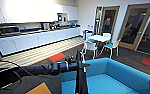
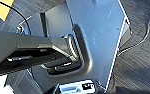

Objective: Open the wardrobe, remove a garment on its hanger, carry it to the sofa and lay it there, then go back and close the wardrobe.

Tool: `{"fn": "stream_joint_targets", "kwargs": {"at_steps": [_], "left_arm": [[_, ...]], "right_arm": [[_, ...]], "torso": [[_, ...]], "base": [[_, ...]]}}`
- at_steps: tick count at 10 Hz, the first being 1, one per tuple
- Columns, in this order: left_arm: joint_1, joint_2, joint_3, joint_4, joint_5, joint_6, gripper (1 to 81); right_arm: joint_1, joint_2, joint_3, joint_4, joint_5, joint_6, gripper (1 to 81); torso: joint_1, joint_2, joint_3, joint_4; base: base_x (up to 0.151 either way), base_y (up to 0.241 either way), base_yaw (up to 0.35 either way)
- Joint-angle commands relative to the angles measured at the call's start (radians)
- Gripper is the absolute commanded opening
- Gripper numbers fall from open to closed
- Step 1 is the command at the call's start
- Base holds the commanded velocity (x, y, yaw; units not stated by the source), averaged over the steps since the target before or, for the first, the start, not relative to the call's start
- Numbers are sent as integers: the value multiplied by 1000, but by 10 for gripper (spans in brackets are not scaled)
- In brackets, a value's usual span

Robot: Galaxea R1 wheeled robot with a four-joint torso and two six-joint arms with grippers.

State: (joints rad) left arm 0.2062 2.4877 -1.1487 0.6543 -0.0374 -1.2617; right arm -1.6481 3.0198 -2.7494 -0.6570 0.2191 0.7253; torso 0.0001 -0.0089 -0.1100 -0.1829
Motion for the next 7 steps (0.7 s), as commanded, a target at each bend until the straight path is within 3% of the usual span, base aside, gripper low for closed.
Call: {"fn": "stream_joint_targets", "kwargs": {"at_steps": [1, 7], "left_arm": [[-178, -2, 32, 36, -30, 18, 10], [-176, -7, 40, 36, -22, 18, 10]], "right_arm": [[20, -3, -2, -4, -41, -6, 811], [14, -3, -2, -4, -43, -12, 811]], "torso": [[0, 0, 0, 0], [0, 0, 0, 0]], "base": [[0, 0, -259], [0, 0, -259]]}}
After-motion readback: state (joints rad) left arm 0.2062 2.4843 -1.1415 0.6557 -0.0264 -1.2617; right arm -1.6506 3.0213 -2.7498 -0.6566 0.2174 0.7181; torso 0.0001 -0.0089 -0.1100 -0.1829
